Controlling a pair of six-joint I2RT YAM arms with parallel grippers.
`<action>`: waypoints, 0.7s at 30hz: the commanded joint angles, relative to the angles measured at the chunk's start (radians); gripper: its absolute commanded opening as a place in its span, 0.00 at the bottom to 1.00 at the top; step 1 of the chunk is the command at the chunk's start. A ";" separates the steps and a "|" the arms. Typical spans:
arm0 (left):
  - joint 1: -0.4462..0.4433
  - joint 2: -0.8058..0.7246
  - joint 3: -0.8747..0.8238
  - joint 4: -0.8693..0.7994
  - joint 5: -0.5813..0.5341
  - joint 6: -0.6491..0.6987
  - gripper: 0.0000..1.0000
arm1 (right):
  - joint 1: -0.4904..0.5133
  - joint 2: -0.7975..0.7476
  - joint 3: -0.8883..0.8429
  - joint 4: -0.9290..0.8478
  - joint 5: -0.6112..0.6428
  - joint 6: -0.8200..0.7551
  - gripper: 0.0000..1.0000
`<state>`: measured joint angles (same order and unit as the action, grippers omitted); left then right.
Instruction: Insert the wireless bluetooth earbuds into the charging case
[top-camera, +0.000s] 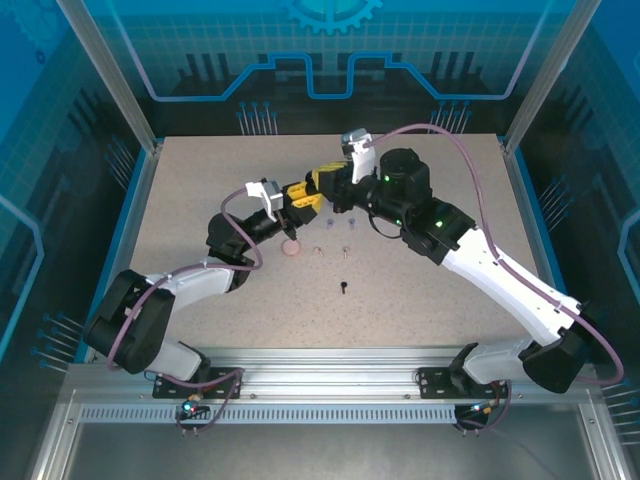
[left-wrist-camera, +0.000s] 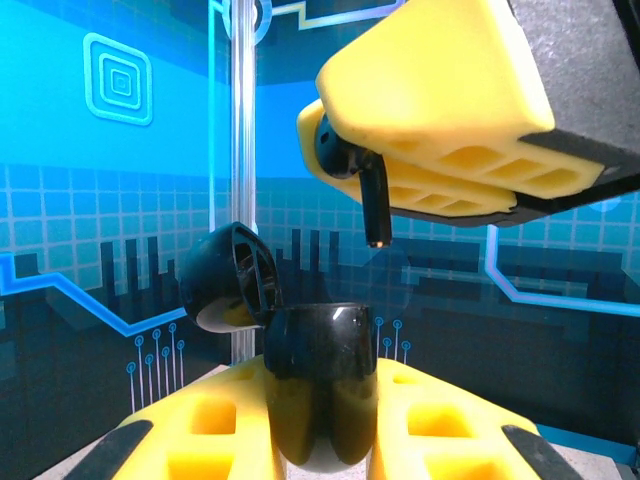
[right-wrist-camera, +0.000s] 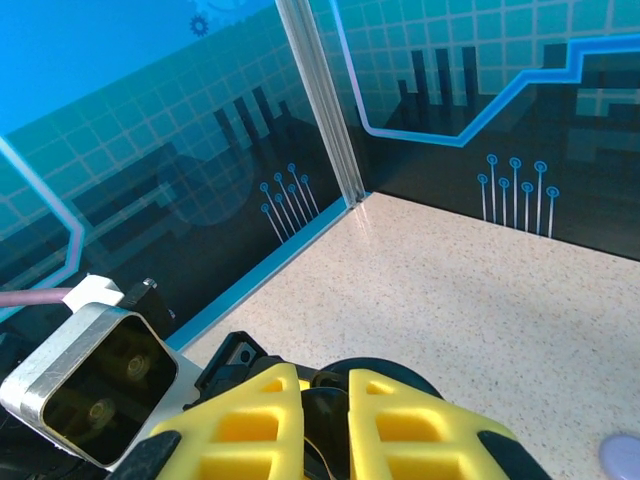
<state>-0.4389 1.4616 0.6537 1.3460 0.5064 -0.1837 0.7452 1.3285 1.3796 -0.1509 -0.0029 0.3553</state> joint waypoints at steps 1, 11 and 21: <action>-0.008 0.010 0.031 0.053 0.021 0.010 0.00 | -0.007 -0.016 -0.025 0.094 -0.029 0.013 0.13; -0.014 0.006 0.047 0.053 0.030 0.001 0.00 | -0.006 -0.007 -0.058 0.135 -0.022 0.033 0.12; -0.023 -0.012 0.057 0.053 0.032 -0.001 0.00 | -0.020 -0.008 -0.099 0.159 0.000 0.040 0.09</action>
<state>-0.4492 1.4620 0.6731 1.3479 0.5209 -0.1841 0.7448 1.3285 1.3010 -0.0216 -0.0158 0.3851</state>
